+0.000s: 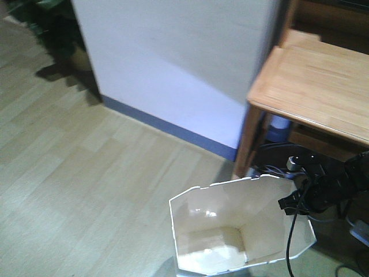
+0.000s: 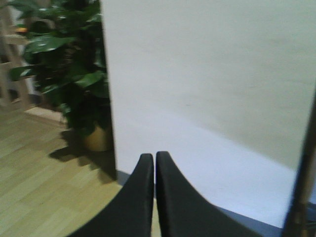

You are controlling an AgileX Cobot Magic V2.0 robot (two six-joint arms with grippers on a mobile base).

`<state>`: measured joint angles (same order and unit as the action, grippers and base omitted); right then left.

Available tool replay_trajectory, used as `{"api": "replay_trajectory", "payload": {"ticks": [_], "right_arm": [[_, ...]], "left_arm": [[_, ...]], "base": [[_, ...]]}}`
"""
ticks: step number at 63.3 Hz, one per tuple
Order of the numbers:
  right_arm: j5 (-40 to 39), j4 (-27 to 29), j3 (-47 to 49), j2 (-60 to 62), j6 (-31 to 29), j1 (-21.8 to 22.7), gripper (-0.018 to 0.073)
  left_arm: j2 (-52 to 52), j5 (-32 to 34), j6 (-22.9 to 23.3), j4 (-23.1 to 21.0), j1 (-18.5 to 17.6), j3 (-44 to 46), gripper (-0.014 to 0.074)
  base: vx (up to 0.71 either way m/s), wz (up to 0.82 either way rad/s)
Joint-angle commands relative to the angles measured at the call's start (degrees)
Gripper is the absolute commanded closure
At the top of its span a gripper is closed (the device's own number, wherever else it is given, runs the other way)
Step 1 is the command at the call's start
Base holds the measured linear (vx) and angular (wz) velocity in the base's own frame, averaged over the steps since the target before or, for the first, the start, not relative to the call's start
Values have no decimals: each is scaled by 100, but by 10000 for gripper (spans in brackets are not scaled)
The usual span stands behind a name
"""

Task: Move trash bin to bedside with robot
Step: 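Turn the base away from the desk toward the bed, holding the bin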

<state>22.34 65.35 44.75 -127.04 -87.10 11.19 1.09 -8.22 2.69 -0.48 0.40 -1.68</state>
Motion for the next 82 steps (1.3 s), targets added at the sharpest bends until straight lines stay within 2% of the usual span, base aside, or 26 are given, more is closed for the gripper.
{"api": "replay_trajectory", "payload": {"ticks": [1,42,82], "right_arm": [[971,225,53,376,41,8,565],[971,225,53,376,41,8,565],[971,219,53,376,41,8,565]], "left_arm": [[55,417,53,-47,-18,-163,602],[55,417,53,-47,-18,-163,602],[55,417,53,-47,-18,-163,602]], "base": [[-7,66],[-5,68],[7,46]]}}
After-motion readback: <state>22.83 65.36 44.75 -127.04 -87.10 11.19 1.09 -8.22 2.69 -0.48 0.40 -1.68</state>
